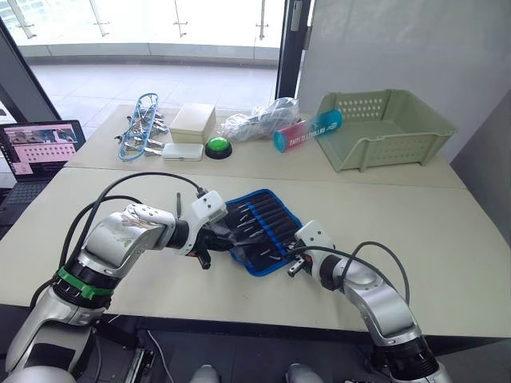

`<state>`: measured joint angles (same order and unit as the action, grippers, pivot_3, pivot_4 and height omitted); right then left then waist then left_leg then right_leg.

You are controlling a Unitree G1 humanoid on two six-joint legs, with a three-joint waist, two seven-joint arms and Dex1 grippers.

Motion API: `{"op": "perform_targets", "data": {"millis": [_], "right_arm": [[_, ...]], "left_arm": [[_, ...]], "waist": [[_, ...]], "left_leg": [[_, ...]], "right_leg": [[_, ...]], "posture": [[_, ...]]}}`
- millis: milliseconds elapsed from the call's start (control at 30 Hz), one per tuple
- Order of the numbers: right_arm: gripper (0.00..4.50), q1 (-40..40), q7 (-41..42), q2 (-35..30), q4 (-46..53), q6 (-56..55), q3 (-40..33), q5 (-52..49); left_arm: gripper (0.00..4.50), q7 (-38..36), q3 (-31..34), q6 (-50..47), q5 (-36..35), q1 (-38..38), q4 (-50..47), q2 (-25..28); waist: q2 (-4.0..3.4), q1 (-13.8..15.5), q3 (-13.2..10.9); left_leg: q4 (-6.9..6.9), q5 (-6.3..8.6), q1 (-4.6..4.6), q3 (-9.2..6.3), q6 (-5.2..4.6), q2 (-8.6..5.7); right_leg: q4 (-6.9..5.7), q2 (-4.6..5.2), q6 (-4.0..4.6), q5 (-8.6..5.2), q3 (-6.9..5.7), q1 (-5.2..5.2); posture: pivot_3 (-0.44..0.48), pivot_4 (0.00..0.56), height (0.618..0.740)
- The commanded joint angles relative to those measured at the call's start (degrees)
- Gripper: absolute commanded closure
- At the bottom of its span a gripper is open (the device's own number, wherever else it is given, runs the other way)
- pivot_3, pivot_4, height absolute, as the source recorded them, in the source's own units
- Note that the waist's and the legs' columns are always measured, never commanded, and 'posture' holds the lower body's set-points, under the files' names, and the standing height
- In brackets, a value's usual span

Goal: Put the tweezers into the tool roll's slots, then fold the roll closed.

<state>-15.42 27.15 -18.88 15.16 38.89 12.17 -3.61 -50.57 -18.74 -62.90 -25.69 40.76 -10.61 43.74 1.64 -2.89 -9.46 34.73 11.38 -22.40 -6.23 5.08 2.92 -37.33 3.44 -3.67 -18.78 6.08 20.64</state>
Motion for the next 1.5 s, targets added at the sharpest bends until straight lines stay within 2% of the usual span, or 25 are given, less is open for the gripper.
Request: {"op": "perform_targets", "data": {"millis": [33, 267, 767, 1000, 1300, 1500], "right_arm": [[4.5, 2.1, -0.5, -0.3, -2.2, 3.0, 0.8, 0.2], [4.5, 2.5, -0.6, -0.2, -1.8, 3.0, 0.8, 0.2], [4.5, 3.2, -1.0, -0.5, -1.0, 3.5, 0.5, -0.2], [4.5, 3.0, -0.9, -0.3, -1.1, 3.5, 0.7, -0.2], [4.5, 3.0, -0.9, -0.5, -0.5, 4.0, 0.5, -0.4], [4.5, 3.2, -0.6, -0.6, 0.2, 4.8, 0.5, -0.6]], "left_arm": [[4.43, 1.3, -0.6, 0.9, 2.5, 2.9, 1.4, -1.5], [4.43, 3.3, -3.1, 3.5, 7.1, 5.5, 5.8, -5.8], [4.43, 2.1, -4.0, 8.5, 12.0, 4.7, 6.0, -5.0], [4.43, 1.8, -6.6, 10.9, 14.4, 5.5, 8.1, -7.1], [4.43, 2.2, -8.2, 14.6, 18.2, 7.0, 15.0, -13.5], [4.43, 3.2, -6.9, 17.2, 19.2, 9.7, 21.4, -20.9]], "waist": [[0.0, 0.1, 0.0], [-0.01, 0.3, 0.0], [0.0, 0.4, 0.0], [0.0, 0.4, 0.0], [0.0, 0.5, 0.0], [0.0, 0.6, 0.0]], "left_leg": [[0.0, 0.0, 0.0, 0.0, 0.0, 0.0], [0.03, 0.0, -0.02, 0.0, 0.0, 0.0], [0.07, 0.01, -0.02, 0.0, -0.02, 0.0], [0.08, 0.01, -0.02, 0.0, -0.03, 0.0], [0.11, 0.01, -0.02, 0.0, -0.03, -0.01], [0.13, 0.01, -0.05, -0.01, -0.03, -0.02]], "right_leg": [[0.0, 0.0, 0.0, 0.0, 0.0, 0.0], [0.02, 0.0, 0.0, 0.0, 0.0, -0.02], [0.04, 0.0, -0.01, 0.01, -0.01, -0.07], [0.04, 0.0, -0.01, 0.01, -0.01, -0.07], [0.03, 0.0, -0.01, 0.01, -0.02, -0.1], [0.03, 0.01, -0.01, 0.01, -0.03, -0.1]], "posture": [[0.0, 0.15, 0.74], [0.0, 0.15, 0.74], [0.0, 0.15, 0.74], [0.0, 0.15, 0.74], [0.0, 0.15, 0.74], [0.0, 0.15, 0.74]]}}
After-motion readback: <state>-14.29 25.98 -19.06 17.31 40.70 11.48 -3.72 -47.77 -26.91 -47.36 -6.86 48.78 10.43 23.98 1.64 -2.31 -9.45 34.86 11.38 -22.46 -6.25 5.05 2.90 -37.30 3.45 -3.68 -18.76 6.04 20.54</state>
